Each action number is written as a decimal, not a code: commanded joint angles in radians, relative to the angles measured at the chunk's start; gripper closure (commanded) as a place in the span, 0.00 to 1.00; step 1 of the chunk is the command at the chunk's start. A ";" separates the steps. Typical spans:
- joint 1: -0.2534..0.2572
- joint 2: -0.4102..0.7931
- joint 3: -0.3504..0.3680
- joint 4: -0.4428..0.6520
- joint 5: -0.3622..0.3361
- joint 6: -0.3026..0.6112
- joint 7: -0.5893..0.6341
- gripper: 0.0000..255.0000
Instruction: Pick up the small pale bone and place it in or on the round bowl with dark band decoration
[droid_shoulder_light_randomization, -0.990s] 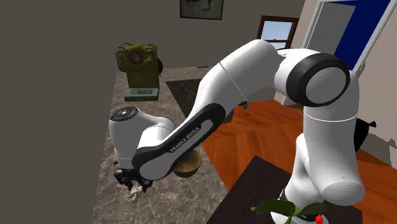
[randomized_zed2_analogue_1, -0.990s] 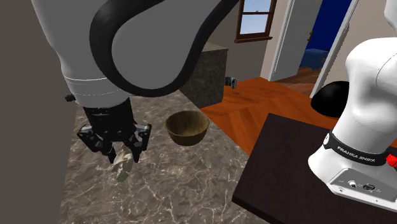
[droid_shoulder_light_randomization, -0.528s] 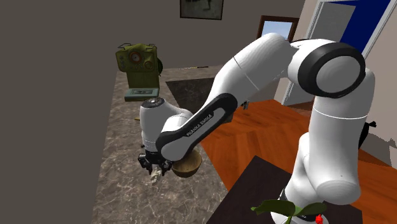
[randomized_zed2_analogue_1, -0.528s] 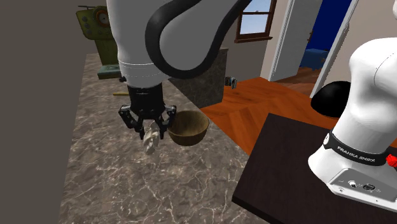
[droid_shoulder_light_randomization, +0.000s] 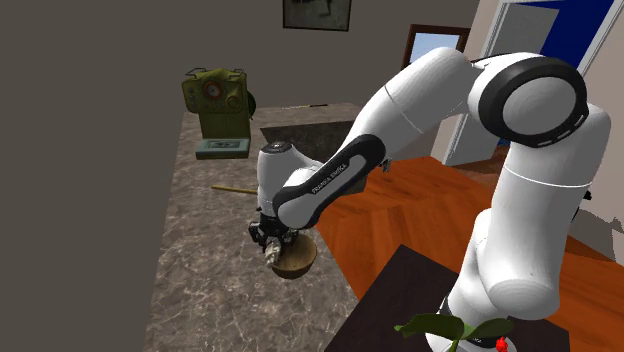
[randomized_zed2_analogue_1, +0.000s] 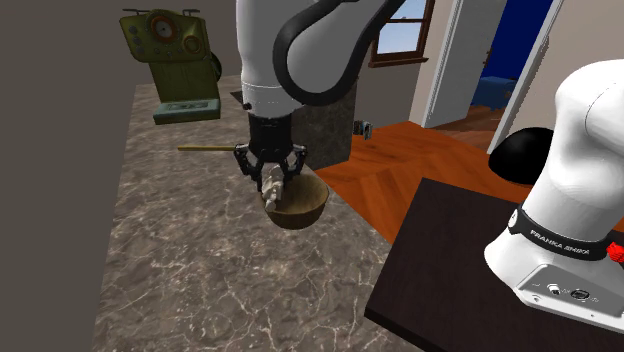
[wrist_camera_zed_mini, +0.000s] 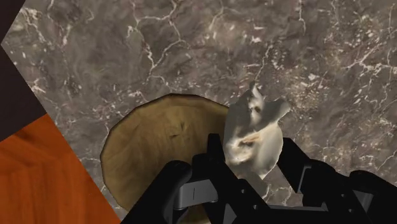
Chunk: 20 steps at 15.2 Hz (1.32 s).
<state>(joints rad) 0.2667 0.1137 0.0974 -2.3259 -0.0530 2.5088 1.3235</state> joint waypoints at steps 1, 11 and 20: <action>-0.031 -0.017 -0.020 -0.023 0.012 0.007 -0.062 1.00; -0.088 0.027 -0.064 -0.072 0.026 0.103 -0.173 1.00; -0.087 0.090 -0.067 -0.076 0.019 0.170 -0.167 1.00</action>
<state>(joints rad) 0.1794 0.2036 0.0307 -2.4020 -0.0339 2.6780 1.1558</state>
